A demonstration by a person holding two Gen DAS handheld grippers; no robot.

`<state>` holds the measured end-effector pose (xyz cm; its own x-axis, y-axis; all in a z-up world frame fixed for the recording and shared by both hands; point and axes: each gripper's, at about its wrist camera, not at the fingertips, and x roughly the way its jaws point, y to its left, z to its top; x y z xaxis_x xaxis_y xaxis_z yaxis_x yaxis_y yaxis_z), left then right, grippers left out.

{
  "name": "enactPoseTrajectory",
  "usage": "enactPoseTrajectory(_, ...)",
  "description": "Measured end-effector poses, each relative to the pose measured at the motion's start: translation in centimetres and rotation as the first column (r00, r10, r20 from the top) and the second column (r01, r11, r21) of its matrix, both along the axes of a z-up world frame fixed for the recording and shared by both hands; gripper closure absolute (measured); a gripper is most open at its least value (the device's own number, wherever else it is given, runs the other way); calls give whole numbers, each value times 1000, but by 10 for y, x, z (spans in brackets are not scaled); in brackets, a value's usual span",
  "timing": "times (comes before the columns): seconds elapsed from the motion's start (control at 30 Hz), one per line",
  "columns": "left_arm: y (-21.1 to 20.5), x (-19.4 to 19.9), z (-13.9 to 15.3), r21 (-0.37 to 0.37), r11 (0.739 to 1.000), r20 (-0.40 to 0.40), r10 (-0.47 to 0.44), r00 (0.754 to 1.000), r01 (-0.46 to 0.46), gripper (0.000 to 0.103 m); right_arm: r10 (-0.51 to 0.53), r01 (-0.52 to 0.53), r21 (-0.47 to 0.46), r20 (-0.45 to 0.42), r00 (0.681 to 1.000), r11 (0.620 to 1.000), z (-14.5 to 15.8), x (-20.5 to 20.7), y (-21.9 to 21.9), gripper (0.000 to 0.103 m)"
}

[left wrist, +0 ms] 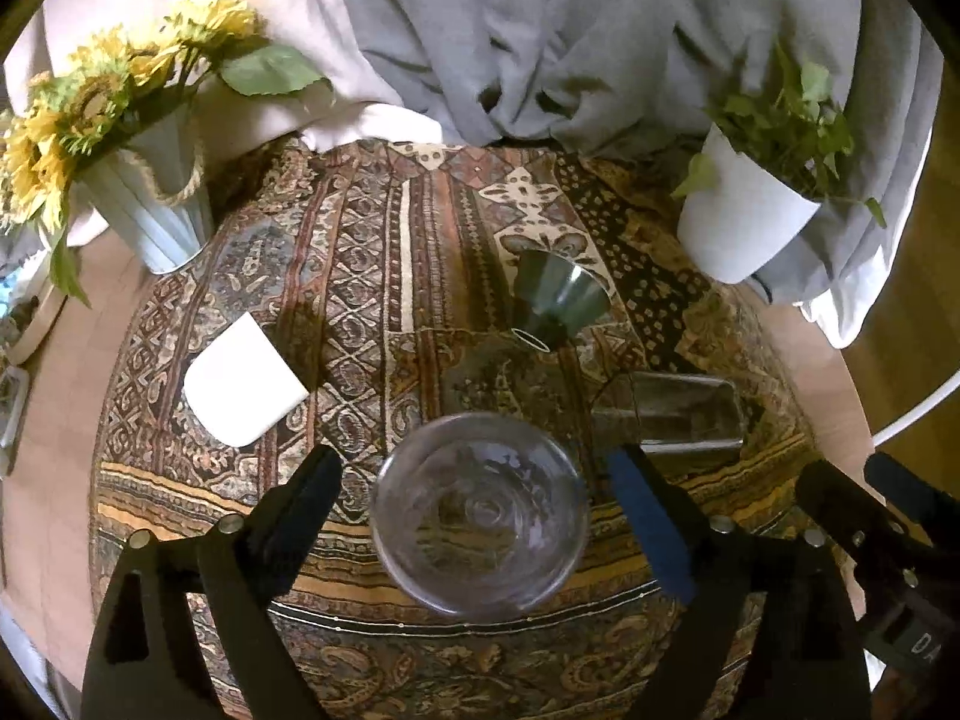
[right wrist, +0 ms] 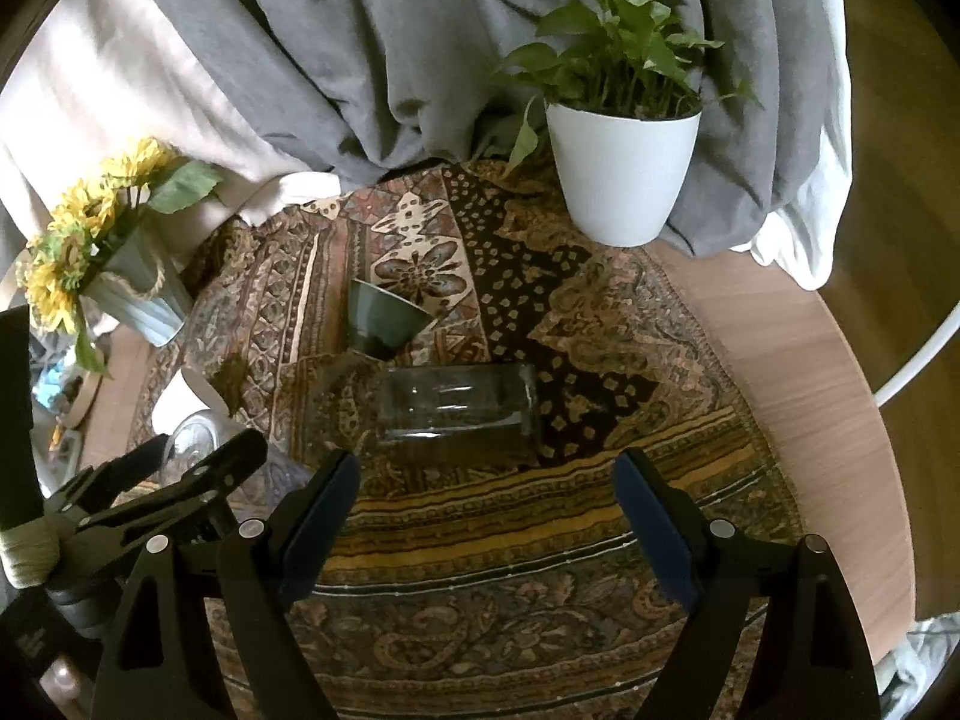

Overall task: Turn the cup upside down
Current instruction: 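Lower the inverted jar onto the rug and open the left tool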

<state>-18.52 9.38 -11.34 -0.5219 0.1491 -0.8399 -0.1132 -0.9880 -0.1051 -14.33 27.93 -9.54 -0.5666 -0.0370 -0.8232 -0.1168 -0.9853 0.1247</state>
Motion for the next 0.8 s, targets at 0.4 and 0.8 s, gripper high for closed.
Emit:
enactPoseTrajectory(0.4, -29, 61, 58, -49, 996, -162, 64, 985, -73, 0, -33, 36, 23, -106, 994, 999, 42, 38, -7, 12)
enactPoseTrajectory(0.8, -73, 128, 95, -91, 981, -243, 146, 959, -172, 0, 51, -43, 46, -180, 982, 998, 82, 90, -46, 7)
